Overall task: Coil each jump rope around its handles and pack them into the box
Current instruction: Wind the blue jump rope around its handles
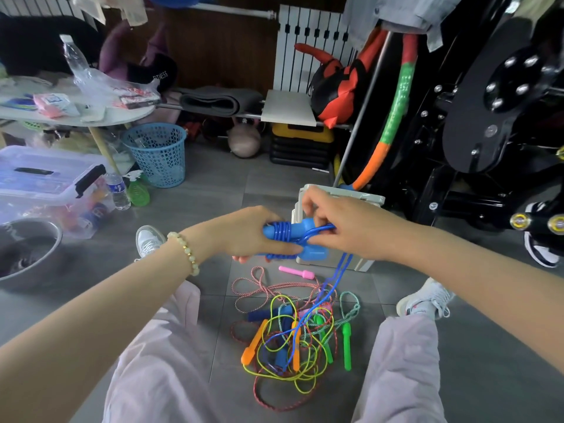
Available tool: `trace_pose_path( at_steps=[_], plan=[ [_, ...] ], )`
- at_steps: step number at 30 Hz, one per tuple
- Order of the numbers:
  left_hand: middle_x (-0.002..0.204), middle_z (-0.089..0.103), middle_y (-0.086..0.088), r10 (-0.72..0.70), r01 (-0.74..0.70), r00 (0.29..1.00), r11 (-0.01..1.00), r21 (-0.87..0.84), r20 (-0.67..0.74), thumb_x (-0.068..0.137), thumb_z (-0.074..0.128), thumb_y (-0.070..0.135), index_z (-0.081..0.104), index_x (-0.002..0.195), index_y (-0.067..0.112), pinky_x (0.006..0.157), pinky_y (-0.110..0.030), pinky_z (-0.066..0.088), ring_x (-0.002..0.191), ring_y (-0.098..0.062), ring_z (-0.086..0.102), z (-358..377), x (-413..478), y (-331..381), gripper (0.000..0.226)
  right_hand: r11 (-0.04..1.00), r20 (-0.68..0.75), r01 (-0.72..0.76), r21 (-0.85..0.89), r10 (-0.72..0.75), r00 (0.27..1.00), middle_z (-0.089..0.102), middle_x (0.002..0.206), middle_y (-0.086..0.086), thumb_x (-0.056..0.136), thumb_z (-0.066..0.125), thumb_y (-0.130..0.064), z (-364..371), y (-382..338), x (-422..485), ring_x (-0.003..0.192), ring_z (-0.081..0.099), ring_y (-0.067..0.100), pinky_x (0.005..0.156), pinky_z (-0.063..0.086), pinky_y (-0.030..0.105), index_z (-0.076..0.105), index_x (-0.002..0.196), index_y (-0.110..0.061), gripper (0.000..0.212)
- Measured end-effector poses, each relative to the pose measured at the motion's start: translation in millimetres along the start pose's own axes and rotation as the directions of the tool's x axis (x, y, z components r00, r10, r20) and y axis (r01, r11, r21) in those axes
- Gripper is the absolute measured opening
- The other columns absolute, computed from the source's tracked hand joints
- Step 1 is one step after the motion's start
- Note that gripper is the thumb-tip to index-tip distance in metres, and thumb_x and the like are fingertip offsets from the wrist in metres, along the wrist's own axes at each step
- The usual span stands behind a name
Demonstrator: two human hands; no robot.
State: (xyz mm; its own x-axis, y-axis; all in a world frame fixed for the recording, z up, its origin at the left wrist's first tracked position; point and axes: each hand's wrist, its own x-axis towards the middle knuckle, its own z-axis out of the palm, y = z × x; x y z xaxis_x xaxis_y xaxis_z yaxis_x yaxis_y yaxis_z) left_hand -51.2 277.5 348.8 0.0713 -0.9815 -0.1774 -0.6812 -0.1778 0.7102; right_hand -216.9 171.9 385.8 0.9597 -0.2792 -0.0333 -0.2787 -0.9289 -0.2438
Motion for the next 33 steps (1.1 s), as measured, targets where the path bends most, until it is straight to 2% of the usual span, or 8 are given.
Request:
trace_pose_path(
  at_steps=[4, 8, 12, 15, 21, 25, 29, 33],
  plan=[
    [0.062, 0.063, -0.001, 0.007, -0.008, 0.999, 1.000, 0.021, 0.051, 0.082, 0.068, 0.046, 0.063, 0.082, 0.015, 0.037, -0.019, 0.035, 0.036, -0.015, 0.042, -2, -3, 10, 0.031, 0.981, 0.011, 0.138, -0.134, -0.138, 0.990, 0.059, 0.081, -0.009, 0.089, 0.060, -0.031, -11, 0, 2, 0.074, 0.052, 0.011, 0.067, 0.039, 0.030, 0.058, 0.096, -0.024, 0.011],
    [0.070, 0.069, -0.006, 0.011, -0.013, 0.998, 0.999, 0.032, 0.058, 0.080, 0.068, 0.051, 0.064, 0.086, 0.015, 0.039, -0.018, 0.037, 0.037, -0.015, 0.045, -3, -6, 12, 0.036, 0.979, 0.000, 0.187, 0.079, -0.187, 0.982, 0.058, 0.081, -0.005, 0.085, 0.062, -0.038, -14, 3, 8, 0.077, 0.055, 0.014, 0.070, 0.045, 0.037, 0.062, 0.079, -0.020, 0.019],
    [0.072, 0.069, -0.010, 0.056, -0.058, 0.998, 0.995, 0.086, 0.030, 0.081, 0.063, 0.054, 0.064, 0.081, 0.022, 0.039, -0.018, 0.038, 0.036, -0.013, 0.049, 3, -7, 15, 0.033, 0.979, 0.027, 0.109, 0.170, -0.116, 0.993, 0.053, 0.059, -0.003, 0.085, 0.062, -0.041, -12, 3, 13, 0.058, 0.044, 0.012, 0.056, 0.033, 0.023, 0.060, 0.063, -0.016, 0.033],
    [0.074, 0.067, -0.015, 0.094, -0.091, 0.995, 0.986, 0.141, -0.018, 0.084, 0.061, 0.050, 0.065, 0.085, 0.012, 0.039, -0.018, 0.037, 0.035, -0.007, 0.043, 6, -9, 17, 0.038, 0.961, 0.070, 0.020, 0.274, -0.041, 0.997, 0.037, 0.044, -0.005, 0.081, 0.064, -0.046, -15, 1, 14, 0.048, 0.031, 0.010, 0.048, 0.025, 0.020, 0.053, 0.052, -0.012, 0.046],
    [0.072, 0.065, -0.019, 0.142, -0.141, 0.990, 0.985, 0.097, 0.001, 0.086, 0.061, 0.045, 0.065, 0.085, 0.013, 0.038, -0.017, 0.038, 0.041, -0.016, 0.048, 2, -16, 13, 0.032, 0.848, 0.017, -0.064, 0.527, 0.065, 0.998, 0.031, 0.046, -0.002, 0.062, 0.069, -0.057, -2, 12, 12, 0.050, 0.027, 0.012, 0.049, 0.024, 0.023, 0.043, 0.049, -0.011, 0.055],
    [0.071, 0.063, -0.016, 0.150, -0.148, 0.989, 0.984, 0.095, -0.015, 0.086, 0.062, 0.044, 0.065, 0.087, 0.008, 0.038, -0.015, 0.036, 0.039, -0.006, 0.041, 9, -19, 5, 0.036, 0.650, 0.083, -0.087, 0.755, 0.037, 0.996, 0.060, 0.072, 0.015, 0.069, 0.075, -0.042, 17, 16, 14, 0.070, 0.052, 0.018, 0.070, 0.042, 0.031, 0.061, 0.073, -0.016, 0.030],
    [0.071, 0.064, -0.012, 0.163, -0.161, 0.986, 0.986, 0.049, -0.027, 0.085, 0.064, 0.041, 0.064, 0.090, 0.008, 0.039, -0.016, 0.039, 0.040, -0.004, 0.045, 16, -21, -2, 0.033, 0.435, 0.072, -0.085, 0.896, 0.047, 0.996, 0.066, 0.071, -0.007, 0.075, 0.069, -0.025, 28, 17, 8, 0.067, 0.059, 0.004, 0.065, 0.047, 0.017, 0.062, 0.072, -0.017, 0.011],
    [0.061, 0.059, 0.000, 0.159, -0.163, 0.986, 0.981, -0.107, -0.047, 0.091, 0.058, 0.029, 0.060, 0.088, 0.002, 0.039, -0.012, 0.035, 0.036, -0.001, 0.044, 17, -23, -6, 0.027, 0.297, 0.077, -0.094, 0.950, 0.069, 0.995, 0.071, 0.095, -0.002, 0.086, 0.050, -0.038, 34, 19, -1, 0.087, 0.063, 0.011, 0.079, 0.050, 0.024, 0.069, 0.090, -0.018, 0.028]
  ],
)
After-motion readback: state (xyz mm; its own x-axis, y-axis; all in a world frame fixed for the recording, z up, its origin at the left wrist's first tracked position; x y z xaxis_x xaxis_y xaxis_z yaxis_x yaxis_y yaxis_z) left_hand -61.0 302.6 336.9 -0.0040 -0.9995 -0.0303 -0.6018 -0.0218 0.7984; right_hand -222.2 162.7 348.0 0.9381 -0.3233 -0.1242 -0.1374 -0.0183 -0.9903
